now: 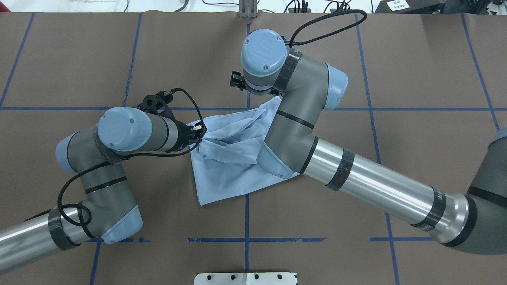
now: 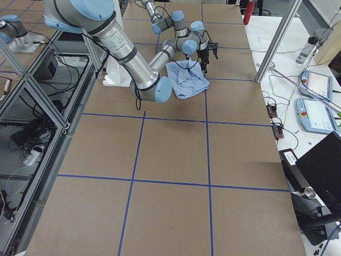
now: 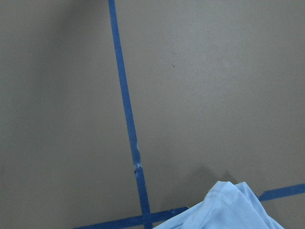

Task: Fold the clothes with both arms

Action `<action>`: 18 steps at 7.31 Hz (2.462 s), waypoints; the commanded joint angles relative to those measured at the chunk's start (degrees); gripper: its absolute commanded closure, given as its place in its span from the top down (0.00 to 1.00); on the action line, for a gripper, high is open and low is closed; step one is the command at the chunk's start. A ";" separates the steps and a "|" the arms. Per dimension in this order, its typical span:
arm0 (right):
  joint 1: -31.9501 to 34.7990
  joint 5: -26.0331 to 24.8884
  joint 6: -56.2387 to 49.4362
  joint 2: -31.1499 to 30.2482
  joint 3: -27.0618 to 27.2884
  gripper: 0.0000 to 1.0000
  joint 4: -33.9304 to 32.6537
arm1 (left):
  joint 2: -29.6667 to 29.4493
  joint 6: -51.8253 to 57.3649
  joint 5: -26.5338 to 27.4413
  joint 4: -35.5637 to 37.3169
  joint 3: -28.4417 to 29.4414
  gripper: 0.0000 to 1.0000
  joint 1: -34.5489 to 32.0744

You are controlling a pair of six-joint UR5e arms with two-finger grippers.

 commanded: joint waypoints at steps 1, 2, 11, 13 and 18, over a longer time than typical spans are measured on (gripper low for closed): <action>0.00 0.00 0.00 -0.23 0.15 1.00 0.00 | -0.48 0.43 0.00 -0.13 4.52 0.00 -2.44; 0.00 0.09 0.00 -1.02 1.20 1.00 0.00 | -0.74 2.35 0.09 -0.56 6.55 0.00 -3.23; -13.00 -12.02 13.87 -8.14 12.18 0.86 -7.38 | -0.22 13.53 -7.47 -0.92 3.23 1.00 -7.81; -13.71 -13.80 14.76 -8.67 12.45 0.77 -7.29 | -0.22 13.53 -7.38 -0.92 3.23 1.00 -7.72; -13.80 -13.89 19.60 -11.57 12.81 0.42 0.62 | -0.04 13.53 -7.38 -0.92 3.23 1.00 -7.72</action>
